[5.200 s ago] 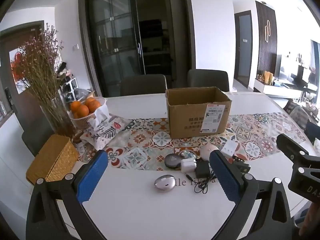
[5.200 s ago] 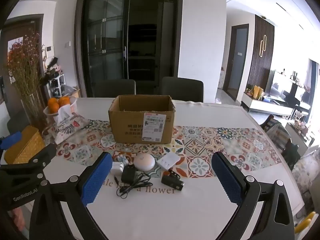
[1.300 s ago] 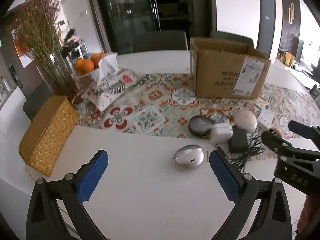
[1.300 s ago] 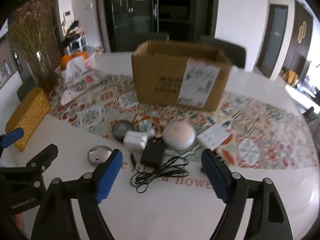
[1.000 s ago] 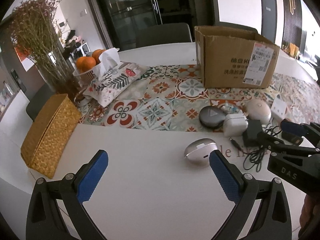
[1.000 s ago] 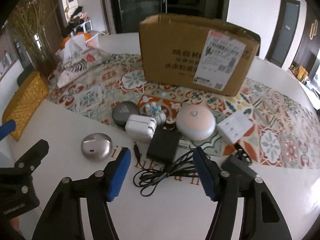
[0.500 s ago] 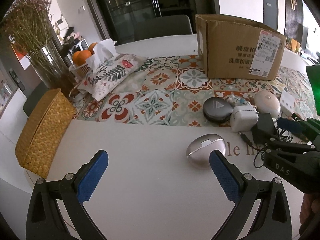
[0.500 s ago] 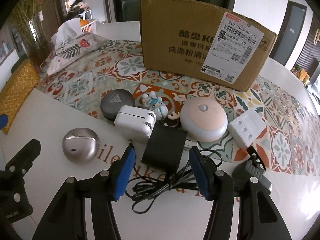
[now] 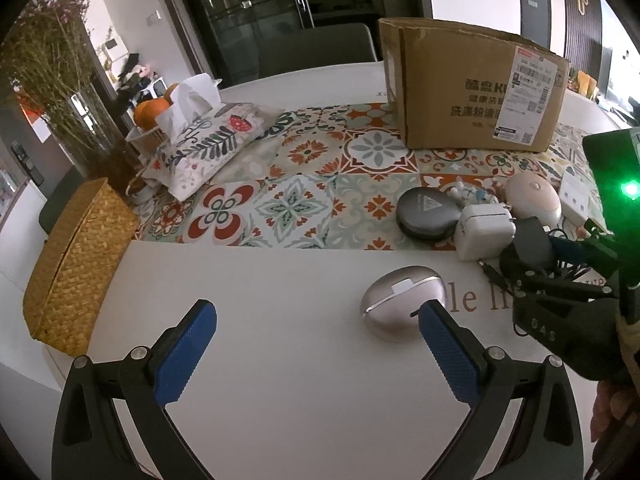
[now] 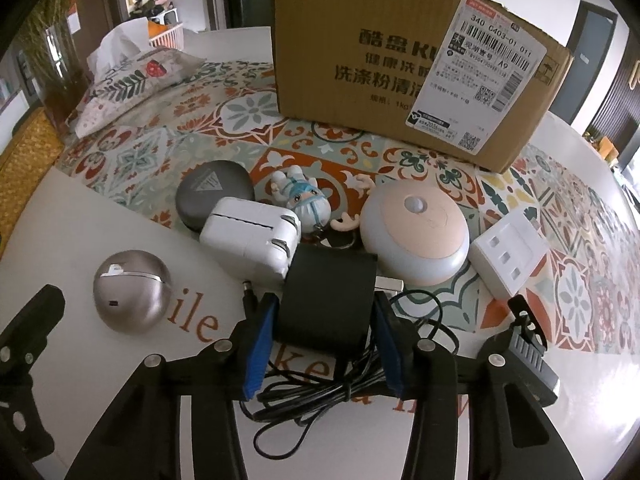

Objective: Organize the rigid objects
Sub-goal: 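Move the right tool to the black power adapter while the left tool approaches the silver speaker, then close the right tool on the black adapter while the left tool grips the silver speaker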

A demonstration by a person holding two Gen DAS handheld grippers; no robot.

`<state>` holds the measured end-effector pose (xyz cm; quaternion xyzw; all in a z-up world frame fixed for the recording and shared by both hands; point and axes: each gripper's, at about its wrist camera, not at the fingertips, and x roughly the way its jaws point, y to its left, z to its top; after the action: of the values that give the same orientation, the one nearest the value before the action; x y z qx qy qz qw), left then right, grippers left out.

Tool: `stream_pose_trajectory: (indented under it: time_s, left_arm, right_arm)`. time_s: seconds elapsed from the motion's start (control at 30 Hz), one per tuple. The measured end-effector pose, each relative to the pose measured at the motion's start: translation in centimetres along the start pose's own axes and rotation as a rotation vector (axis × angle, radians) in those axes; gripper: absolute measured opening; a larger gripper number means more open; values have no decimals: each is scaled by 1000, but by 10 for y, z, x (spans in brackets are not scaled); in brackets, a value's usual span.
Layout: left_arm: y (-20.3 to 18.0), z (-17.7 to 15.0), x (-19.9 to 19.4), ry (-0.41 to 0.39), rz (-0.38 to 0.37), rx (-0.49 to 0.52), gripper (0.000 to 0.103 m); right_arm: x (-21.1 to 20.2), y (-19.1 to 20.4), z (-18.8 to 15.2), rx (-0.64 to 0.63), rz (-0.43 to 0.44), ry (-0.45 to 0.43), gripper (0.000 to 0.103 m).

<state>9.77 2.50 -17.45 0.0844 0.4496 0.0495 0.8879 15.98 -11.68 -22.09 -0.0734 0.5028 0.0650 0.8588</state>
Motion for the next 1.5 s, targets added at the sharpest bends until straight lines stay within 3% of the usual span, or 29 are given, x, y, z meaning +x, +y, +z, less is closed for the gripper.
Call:
stream_pose_trajectory:
  time_s: [0.4,0.7,0.8,1.0,1.2,1.23,1.5]
  left_arm:
    - [-10,5,8,31,-89,-39,102]
    - [-31,1,31,56,-122,-24,91]
    - [-36,1,39,64,-117,-12,81]
    - [-42,-1,54,76,-114,-13,79]
    - [-44,-4,59,73,-136,-28,67]
    - [-44,-4,59,70,-142,-27,61]
    - [-45,-4,52,54,-146,-6,59]
  right_arm:
    - [-11,-14,-7,33,31,17,45]
    - [-22,-27,-22,56,29,36,45]
    - [-22,-29,-23,59,27,36,45]
    - [-21,-27,-22,59,35,29,45]
    - [-21,-25,-23,51,42,23,45]
    - [-21,-25,-23,51,43,22,45]
    - [-21,-25,-23,53,48,21,45]
